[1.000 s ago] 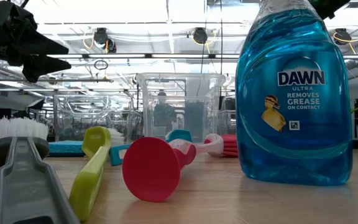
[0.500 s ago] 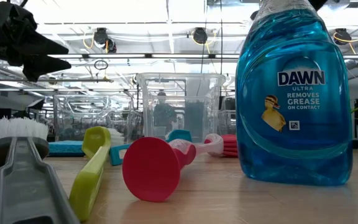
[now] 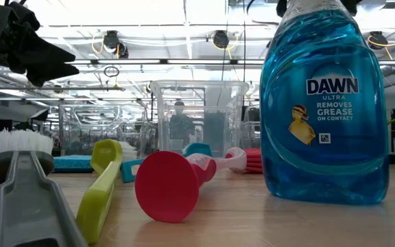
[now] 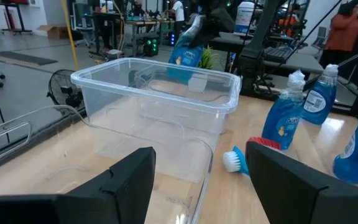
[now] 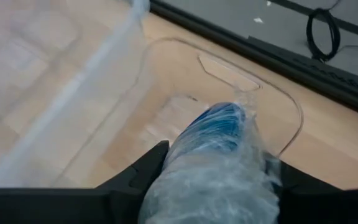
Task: Pick & Place Kitchen Sink Supplies
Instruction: Put the blue dishwashing liquid bottle into the right transparent bin
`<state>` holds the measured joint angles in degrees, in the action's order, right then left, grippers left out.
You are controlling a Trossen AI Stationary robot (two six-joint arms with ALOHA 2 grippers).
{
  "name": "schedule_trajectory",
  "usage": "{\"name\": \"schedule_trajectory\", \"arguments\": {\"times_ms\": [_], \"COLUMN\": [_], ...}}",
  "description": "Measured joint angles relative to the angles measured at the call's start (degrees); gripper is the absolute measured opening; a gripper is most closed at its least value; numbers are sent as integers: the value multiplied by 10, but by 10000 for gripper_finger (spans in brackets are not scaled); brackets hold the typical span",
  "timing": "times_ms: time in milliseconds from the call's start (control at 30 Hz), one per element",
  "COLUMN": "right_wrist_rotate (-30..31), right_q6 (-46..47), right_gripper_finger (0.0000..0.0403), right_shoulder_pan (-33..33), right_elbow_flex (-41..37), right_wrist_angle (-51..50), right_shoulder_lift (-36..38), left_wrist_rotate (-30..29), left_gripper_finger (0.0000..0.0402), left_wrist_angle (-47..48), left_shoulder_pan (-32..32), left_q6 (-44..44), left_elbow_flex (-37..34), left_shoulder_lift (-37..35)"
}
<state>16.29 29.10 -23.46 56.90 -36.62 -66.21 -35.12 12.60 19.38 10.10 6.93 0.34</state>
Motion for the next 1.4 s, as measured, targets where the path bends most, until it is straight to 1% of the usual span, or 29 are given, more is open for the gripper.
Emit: {"name": "schedule_trajectory", "arguments": {"times_ms": [200,333,800,1033,1400], "right_wrist_rotate": [0,0,0,-2,-1], "right_q6": [-21,-33,-51,-46,-47], "right_gripper_finger": [149,153,158,160,164], "right_shoulder_pan": [-17,-29,-42,-44,-44], "right_elbow_flex": [0,0,-2,-35,-39], "right_wrist_angle": [20,47,43,64,92], "right_shoulder_lift": [-34,-50,-115,-123,-123], "left_wrist_rotate": [0,0,0,0,0], "left_gripper_finger": [253,253,253,253,253], "left_wrist_angle": [0,0,0,0,0], "left_shoulder_pan": [0,0,0,0,0], "left_q6": [0,1,0,-4,-5], "left_elbow_flex": [0,0,0,0,0], "left_shoulder_lift": [0,0,0,0,0]}}
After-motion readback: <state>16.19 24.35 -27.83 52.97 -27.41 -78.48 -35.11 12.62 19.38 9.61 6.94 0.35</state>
